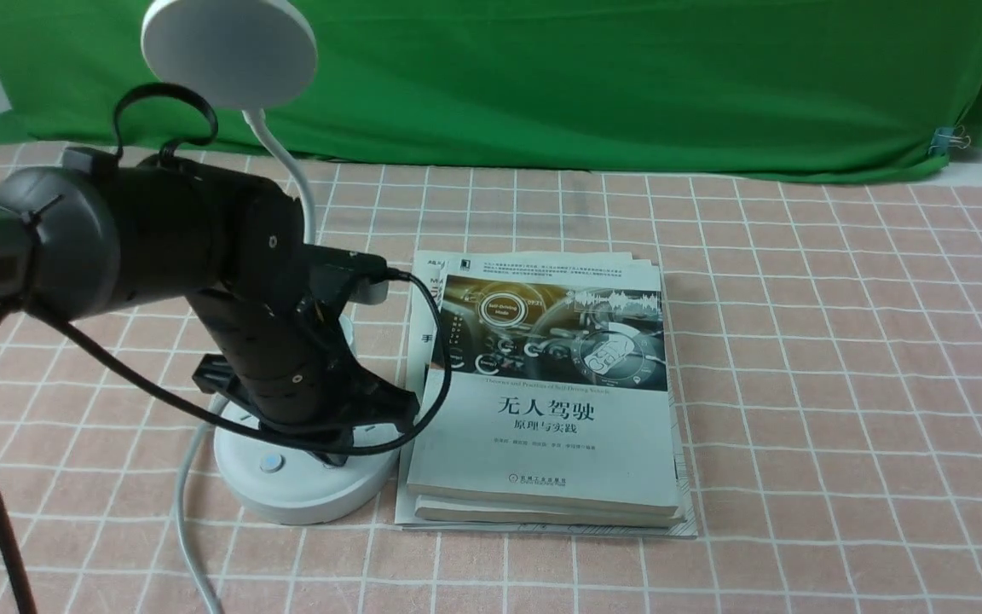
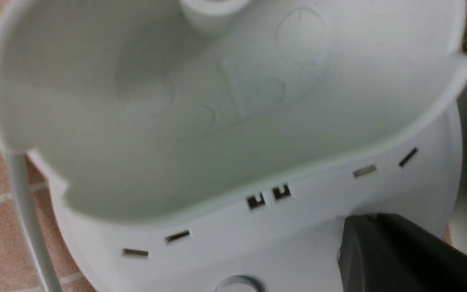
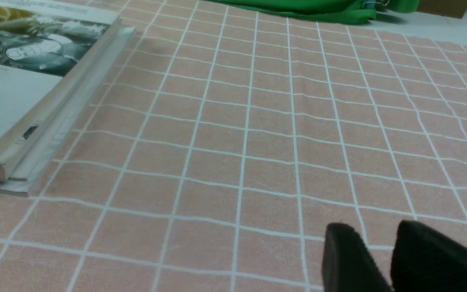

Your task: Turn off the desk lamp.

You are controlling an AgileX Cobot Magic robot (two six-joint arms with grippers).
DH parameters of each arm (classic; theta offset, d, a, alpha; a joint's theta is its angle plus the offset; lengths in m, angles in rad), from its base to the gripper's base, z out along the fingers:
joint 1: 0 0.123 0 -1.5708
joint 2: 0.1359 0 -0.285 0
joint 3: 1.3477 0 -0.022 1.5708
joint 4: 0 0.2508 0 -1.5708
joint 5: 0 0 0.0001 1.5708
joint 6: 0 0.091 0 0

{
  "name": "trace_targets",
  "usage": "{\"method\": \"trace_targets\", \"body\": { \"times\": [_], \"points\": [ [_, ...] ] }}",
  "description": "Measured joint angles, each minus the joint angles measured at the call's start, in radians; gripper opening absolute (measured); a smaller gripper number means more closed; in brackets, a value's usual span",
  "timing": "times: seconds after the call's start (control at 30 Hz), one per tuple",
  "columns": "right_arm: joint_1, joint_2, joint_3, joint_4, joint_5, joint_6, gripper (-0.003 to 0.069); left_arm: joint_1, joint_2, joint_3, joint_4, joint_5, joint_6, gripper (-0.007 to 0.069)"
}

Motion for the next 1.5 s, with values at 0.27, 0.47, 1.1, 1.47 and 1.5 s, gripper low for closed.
{"method": "trace_targets", "body": {
  "times": [0.27, 0.47, 1.1, 1.47, 1.5],
  "points": [
    [0.0, 0.0, 0.0, 0.0, 0.0, 0.0, 0.024, 0.0, -0.032, 0.002, 0.001, 0.006, 0.002, 0.0004],
    [0.0, 0.0, 0.0, 0.0, 0.0, 0.0, 0.024, 0.0, -0.142, 0.01, 0.0, 0.043, 0.0, 0.0004],
    [0.0, 0.0, 0.0, 0.0, 0.0, 0.0, 0.024, 0.0, -1.131, 0.719, -0.048, -0.44, -0.004, 0.0004],
    [0.0, 0.0, 0.0, 0.0, 0.0, 0.0, 0.024, 0.0, -1.38, 0.909, -0.034, -0.498, 0.002, 0.0004],
    [0.0, 0.0, 0.0, 0.0, 0.0, 0.0, 0.024, 0.0, -1.382, 0.911, -0.029, -0.493, 0.004, 0.0004]
  ]
}}
